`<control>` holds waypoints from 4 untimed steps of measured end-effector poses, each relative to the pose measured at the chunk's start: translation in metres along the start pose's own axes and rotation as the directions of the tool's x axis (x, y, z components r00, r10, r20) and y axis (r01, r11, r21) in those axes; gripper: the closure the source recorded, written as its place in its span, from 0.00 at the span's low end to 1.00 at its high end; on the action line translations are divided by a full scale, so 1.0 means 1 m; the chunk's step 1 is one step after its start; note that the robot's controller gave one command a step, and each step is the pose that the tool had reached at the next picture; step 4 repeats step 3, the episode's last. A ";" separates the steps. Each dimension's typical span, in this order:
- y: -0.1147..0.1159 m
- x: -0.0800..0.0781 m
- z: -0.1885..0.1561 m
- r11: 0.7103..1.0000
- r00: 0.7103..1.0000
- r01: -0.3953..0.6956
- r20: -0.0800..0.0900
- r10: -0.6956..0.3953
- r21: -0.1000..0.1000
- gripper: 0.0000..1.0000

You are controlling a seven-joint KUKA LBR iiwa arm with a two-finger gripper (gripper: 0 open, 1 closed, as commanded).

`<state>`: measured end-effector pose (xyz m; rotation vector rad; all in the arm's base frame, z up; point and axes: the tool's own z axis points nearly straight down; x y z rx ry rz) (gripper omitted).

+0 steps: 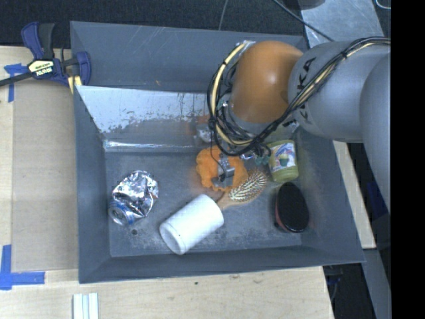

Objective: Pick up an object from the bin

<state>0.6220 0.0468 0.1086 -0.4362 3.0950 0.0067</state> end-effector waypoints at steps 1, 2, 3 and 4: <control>-0.031 0.012 0.019 1.000 1.000 -0.006 0.000 0.006 -0.001 0.00; -0.029 0.011 0.018 1.000 1.000 -0.003 0.002 0.003 -0.002 1.00; -0.024 0.069 -0.158 1.000 1.000 0.016 0.011 -0.016 0.001 1.00; -0.024 0.069 -0.158 1.000 1.000 0.016 0.011 -0.016 0.001 1.00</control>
Offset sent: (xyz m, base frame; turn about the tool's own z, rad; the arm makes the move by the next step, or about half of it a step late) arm -0.0032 -0.0316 -0.0190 0.0008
